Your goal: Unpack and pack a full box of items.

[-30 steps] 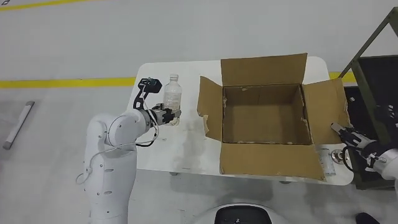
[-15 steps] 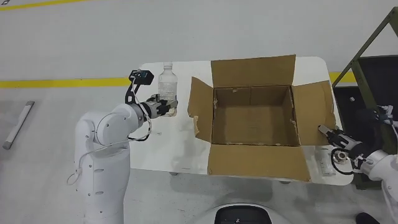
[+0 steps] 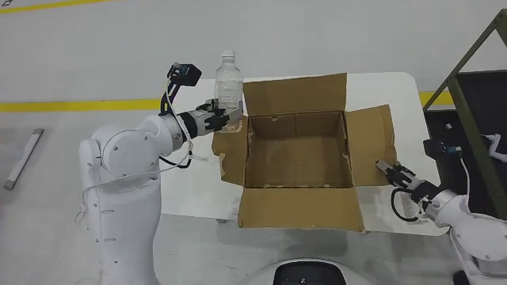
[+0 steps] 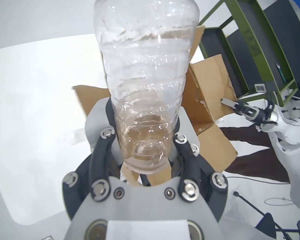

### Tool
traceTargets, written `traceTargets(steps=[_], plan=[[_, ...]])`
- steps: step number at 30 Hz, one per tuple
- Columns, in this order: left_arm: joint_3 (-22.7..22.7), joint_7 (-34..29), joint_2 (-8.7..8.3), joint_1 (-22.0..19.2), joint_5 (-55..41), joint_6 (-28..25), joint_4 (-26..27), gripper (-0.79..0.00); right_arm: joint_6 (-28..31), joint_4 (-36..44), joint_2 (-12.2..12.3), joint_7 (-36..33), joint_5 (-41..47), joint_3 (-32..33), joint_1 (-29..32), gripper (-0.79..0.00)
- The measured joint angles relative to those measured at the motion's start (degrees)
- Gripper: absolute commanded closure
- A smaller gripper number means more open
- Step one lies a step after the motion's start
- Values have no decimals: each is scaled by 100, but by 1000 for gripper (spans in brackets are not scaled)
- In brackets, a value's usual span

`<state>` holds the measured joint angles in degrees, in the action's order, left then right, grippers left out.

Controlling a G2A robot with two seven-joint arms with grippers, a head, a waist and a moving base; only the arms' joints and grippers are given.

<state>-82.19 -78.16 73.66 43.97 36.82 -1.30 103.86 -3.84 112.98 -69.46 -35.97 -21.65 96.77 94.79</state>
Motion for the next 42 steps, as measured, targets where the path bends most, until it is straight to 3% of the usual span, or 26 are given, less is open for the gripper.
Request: traceTargets(steps=[11,15,29,34,42], plan=[[533,-271,-5,165,-898,738,-161,0,-224,166,17,33,-149,-225,74,0],[583,-93,4,291,-1294,980,-314,0,-250,183,28,-13,-171,-211,78,0],[593,-76,4,306,-1300,973,-314,0,-249,182,28,-11,-170,-212,78,0],[1078,-83,7,269,-1103,922,-506,0,-243,176,27,8,-169,-219,79,0],[2165,-160,110,-183,-403,1886,-1294,0,-298,170,31,169,-244,-364,131,0]])
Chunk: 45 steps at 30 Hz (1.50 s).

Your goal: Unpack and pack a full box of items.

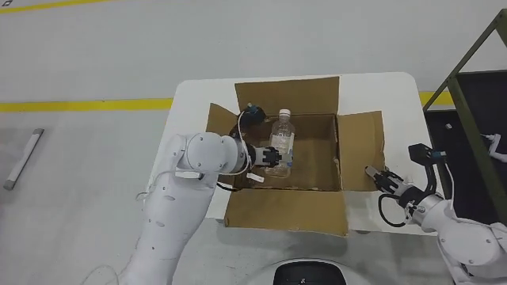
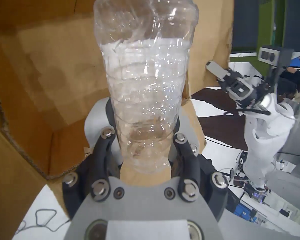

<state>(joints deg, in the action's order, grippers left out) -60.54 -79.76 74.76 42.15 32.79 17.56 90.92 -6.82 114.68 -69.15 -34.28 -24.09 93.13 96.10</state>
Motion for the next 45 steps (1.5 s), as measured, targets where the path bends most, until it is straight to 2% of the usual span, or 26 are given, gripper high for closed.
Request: traceTargets(steps=[3,9,22,28,34,42,43,44,45], plan=[[321,-55,34,-131,279,261,-301,0,-64,16,4,26,-9,-5,28,0],[736,-133,95,-325,515,396,-761,0,-120,24,18,40,30,37,37,0],[743,-66,96,-292,497,387,-817,0,-179,-14,48,1,29,40,57,0],[813,123,122,-297,527,599,-1192,0,-197,15,60,2,51,42,52,0],[1139,250,228,-542,733,951,-1690,0,-232,98,69,-3,82,26,37,0],[1636,277,440,-895,618,974,-2528,-9,-309,292,91,-133,77,0,11,0],[1668,281,459,-925,597,978,-2587,-225,-319,304,93,-141,77,-3,8,0],[1696,286,476,-956,581,983,-2647,-785,-327,312,96,-150,74,-7,6,0],[1732,292,498,-994,570,989,-2725,-785,-334,314,99,-160,69,-10,2,-15]])
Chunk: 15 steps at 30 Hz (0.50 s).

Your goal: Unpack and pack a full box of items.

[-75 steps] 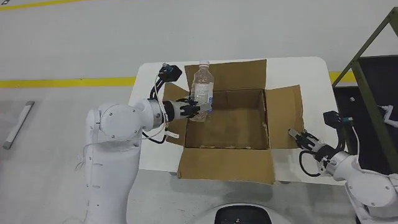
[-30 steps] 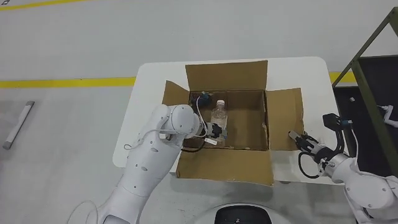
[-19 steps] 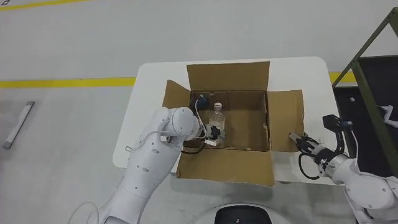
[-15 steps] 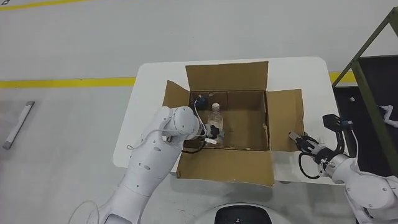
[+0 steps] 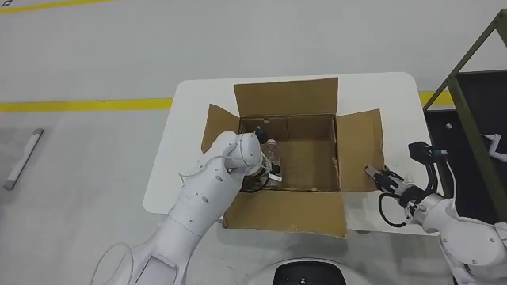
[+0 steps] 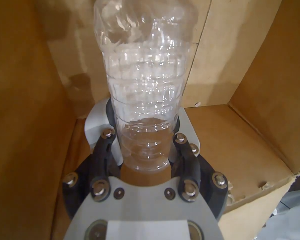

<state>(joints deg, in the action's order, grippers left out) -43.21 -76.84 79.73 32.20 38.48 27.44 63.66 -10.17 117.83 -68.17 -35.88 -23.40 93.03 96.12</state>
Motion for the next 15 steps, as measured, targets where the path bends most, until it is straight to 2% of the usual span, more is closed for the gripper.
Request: traceTargets(steps=[1,3,4,11,15], plan=[[23,1,15,-27,-14,1,-56,-785,-4,0,2,-4,-1,-1,-3,-111],[71,6,49,-89,-51,6,-179,-785,-31,-8,7,-19,-12,-3,-8,-357],[87,10,62,-113,-66,10,-216,-785,-47,-12,10,-31,-20,-2,-15,-785],[134,28,111,-212,-82,28,-339,-785,-188,3,40,-103,-86,124,-135,-785],[-44,60,80,-168,-241,-65,-143,-785,-233,169,83,-238,-411,284,-173,-785]])
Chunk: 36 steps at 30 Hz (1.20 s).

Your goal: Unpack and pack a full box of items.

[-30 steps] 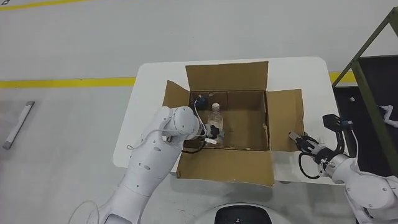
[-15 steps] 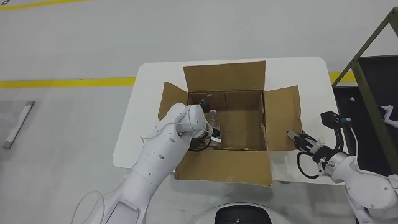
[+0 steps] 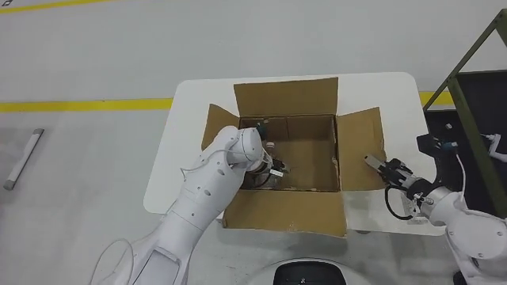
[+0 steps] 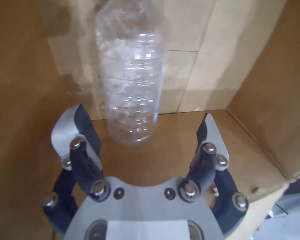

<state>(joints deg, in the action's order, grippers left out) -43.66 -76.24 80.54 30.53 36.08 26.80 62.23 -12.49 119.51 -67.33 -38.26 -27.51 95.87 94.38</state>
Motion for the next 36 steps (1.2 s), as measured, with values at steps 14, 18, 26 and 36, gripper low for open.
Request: traceTargets(steps=[14,18,26,36], plan=[[-1345,-31,-529,928,408,-712,2534,-785,1135,1227,321,-2163,-2710,1526,760,-785],[-1695,-33,-620,1157,407,-843,3053,-785,1403,1412,339,-2639,-2849,1600,1117,-785],[-1682,-32,-618,1153,405,-840,3035,-785,1362,1410,338,-2648,-2859,1602,1124,-785],[-1682,-32,-618,1153,405,-840,3035,-785,1361,1397,337,-2632,-2853,1599,1127,-785]])
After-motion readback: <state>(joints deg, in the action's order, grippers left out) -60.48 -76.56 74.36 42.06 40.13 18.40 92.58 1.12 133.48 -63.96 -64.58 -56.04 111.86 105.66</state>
